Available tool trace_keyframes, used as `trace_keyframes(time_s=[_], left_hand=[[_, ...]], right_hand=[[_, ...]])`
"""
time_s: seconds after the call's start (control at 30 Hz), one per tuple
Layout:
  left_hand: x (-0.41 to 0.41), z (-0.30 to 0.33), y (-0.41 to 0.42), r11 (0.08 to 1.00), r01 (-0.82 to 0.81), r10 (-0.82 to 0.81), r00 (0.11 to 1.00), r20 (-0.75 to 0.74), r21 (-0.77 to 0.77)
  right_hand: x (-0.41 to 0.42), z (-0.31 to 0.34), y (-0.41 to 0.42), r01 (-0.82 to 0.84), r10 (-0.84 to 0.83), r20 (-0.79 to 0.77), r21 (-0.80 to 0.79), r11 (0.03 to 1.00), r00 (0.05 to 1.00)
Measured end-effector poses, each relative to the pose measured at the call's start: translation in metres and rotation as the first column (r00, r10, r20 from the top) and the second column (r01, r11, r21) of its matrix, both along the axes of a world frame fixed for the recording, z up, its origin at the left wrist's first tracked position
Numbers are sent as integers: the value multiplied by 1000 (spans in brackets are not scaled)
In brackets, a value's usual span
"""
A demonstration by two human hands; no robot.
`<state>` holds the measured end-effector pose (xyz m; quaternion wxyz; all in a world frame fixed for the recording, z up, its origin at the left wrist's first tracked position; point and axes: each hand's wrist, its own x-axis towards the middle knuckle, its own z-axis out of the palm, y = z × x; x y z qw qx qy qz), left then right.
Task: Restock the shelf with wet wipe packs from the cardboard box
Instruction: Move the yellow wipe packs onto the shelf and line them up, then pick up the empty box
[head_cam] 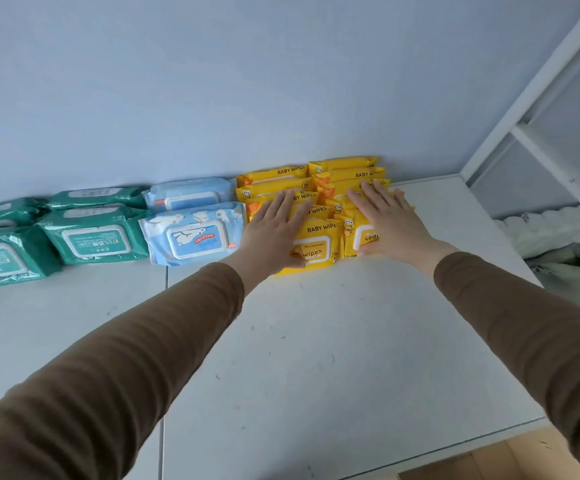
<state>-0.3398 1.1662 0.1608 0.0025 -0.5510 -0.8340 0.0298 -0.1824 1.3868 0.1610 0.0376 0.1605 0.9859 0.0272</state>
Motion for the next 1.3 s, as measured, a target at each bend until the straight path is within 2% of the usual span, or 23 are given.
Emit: trace_keyframes(time_s=[0.13, 0.23, 0.3, 0.37, 0.47, 0.67, 0.8, 0.9, 1.07, 1.2, 1.3], left_hand=[[2, 4, 3, 1000, -19, 19, 1000, -11, -24], [13, 9, -2, 998, -59, 58, 993, -106, -7], [29, 10, -12, 992, -103, 111, 986, -121, 68], [55, 9, -26, 979, -119, 130, 990, -58, 164], [106, 4, -57, 967, -118, 114, 993, 29, 227], [229, -11, -118, 961, -72, 26, 984, 174, 267], [319, -28, -136, 955, -26, -34, 980, 196, 295], [387, -54, -142, 953, -10, -60, 973, 224, 303], [481, -116, -135, 983, -61, -6, 931, 366, 173], [536, -178, -117, 978, -206, 190, 843, 504, -23], [570, -226, -103, 930, -328, 363, 758, 542, -164]], right_hand=[[0, 4, -1, 12, -12, 22, 2, 1000, 1000], [3, 8, -16, 82, -82, 14, 37, 996, 997], [13, 10, -34, 144, -144, -70, -8, 990, 987], [39, 10, -55, 183, -207, -197, -136, 974, 958], [101, 6, -89, 141, -217, -308, -251, 958, 926], [265, -6, -149, 121, -238, -346, -327, 937, 907], [363, -20, -166, 168, -302, -334, -375, 912, 893], [425, -39, -166, 220, -342, -263, -400, 890, 902], [507, -94, -132, 323, -409, -113, -441, 838, 906], [565, -156, -83, 436, -501, 1, -495, 752, 865], [600, -205, -38, 536, -564, 118, -517, 667, 817]])
